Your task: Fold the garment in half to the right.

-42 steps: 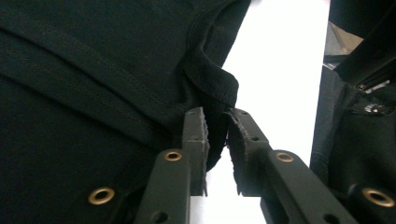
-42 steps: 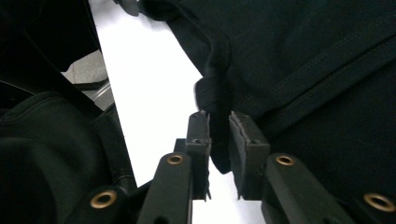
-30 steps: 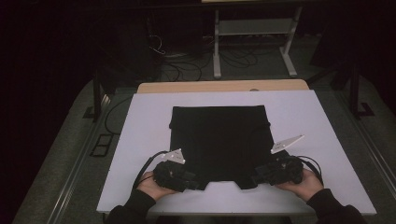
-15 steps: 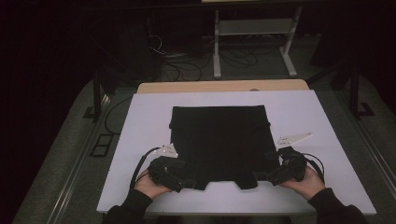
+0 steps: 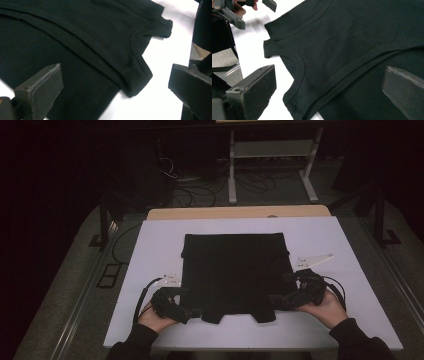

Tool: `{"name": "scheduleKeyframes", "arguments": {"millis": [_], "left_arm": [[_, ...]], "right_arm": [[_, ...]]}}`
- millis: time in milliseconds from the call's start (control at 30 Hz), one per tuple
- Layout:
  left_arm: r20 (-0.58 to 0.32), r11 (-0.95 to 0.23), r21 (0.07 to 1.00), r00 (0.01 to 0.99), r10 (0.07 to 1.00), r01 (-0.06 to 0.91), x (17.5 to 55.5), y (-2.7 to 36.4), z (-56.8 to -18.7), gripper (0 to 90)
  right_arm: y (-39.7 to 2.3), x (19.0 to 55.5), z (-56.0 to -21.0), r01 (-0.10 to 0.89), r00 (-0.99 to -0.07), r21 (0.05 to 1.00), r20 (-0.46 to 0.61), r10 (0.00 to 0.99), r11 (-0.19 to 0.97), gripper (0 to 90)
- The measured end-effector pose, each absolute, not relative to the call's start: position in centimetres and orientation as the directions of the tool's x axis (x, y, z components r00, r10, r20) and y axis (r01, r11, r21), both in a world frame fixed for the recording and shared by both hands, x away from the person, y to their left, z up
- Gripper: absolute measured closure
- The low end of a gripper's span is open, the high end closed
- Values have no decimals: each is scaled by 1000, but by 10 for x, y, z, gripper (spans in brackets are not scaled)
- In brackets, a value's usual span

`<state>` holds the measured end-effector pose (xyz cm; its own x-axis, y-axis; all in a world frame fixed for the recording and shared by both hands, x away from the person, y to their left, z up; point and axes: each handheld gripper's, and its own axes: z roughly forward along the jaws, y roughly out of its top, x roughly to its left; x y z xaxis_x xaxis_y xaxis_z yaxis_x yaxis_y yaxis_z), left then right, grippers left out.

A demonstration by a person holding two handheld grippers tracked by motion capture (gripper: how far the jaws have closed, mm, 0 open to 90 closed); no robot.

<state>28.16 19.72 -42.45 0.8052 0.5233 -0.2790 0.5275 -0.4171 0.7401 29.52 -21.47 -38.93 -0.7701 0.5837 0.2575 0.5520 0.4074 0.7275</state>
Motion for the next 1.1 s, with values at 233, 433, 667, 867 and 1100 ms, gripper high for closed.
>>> {"name": "scheduleKeyframes", "arguments": {"millis": [233, 433, 667, 867, 1100], "left_arm": [[-263, -408, 749, 799, 541, 522, 281, 205, -425, 0], [-251, -395, 754, 786, 565, 525, 280, 212, -425, 0], [-232, -378, 766, 772, 592, 520, 279, 222, -426, 0], [-224, -369, 768, 759, 611, 523, 276, 229, -428, 0], [-216, -382, 763, 763, 610, 522, 273, 231, -431, 0]], "right_arm": [[-209, 307, -383, 542, -777, 728, 245, 580, 419, 0], [-203, 318, -378, 531, -784, 735, 237, 574, 421, 0], [-191, 333, -374, 513, -795, 739, 218, 566, 437, 0], [-181, 343, -368, 500, -803, 741, 204, 560, 447, 0], [-170, 357, -363, 489, -811, 735, 185, 555, 469, 0]]}}
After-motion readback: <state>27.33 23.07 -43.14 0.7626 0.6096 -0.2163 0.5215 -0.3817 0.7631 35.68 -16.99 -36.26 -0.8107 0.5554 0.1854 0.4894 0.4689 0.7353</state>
